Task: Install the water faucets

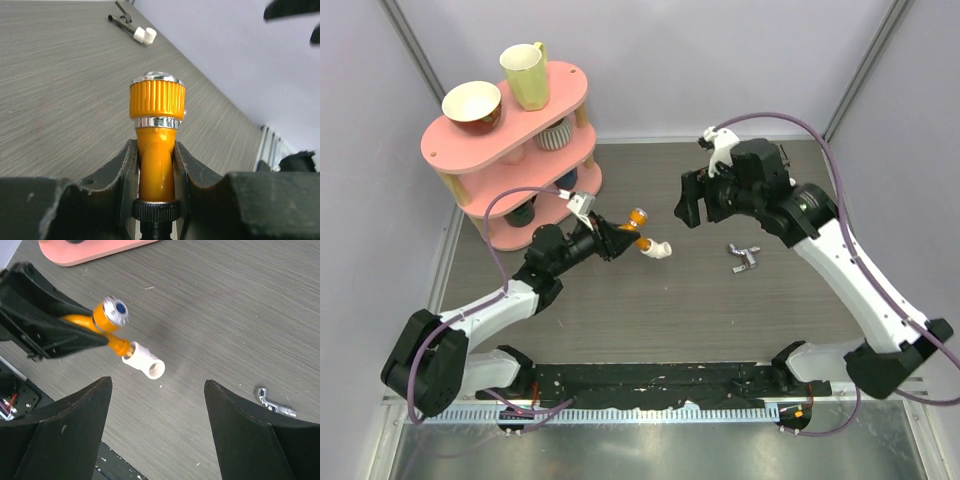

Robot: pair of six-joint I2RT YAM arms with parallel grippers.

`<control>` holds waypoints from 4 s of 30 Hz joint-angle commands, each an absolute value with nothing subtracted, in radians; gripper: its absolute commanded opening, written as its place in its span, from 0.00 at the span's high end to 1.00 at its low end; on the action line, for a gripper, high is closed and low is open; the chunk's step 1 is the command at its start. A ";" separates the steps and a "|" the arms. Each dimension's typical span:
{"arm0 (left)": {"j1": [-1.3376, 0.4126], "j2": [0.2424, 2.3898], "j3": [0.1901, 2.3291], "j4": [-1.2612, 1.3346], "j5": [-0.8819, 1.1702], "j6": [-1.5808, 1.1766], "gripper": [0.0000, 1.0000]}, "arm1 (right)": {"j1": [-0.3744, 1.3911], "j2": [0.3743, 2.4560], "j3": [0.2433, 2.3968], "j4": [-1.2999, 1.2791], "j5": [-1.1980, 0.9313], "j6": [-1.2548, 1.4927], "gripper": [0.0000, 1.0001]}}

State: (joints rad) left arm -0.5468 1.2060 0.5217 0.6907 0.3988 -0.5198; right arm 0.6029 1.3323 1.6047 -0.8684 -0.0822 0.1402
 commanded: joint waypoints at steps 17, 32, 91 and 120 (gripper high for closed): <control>-0.430 1.313 0.607 1.252 0.353 -1.394 1.00 | 0.439 0.945 0.880 0.109 -0.592 0.144 0.09; -0.431 1.324 0.670 1.290 0.382 -1.450 1.00 | 0.419 1.078 1.029 0.149 -0.724 0.149 0.17; -0.425 1.286 0.715 1.301 0.273 -1.292 1.00 | 0.383 1.298 1.367 -0.141 -0.761 0.496 0.09; -0.433 1.173 0.923 0.519 0.324 -1.410 1.00 | 0.699 1.055 1.164 -0.066 -0.145 -0.736 0.09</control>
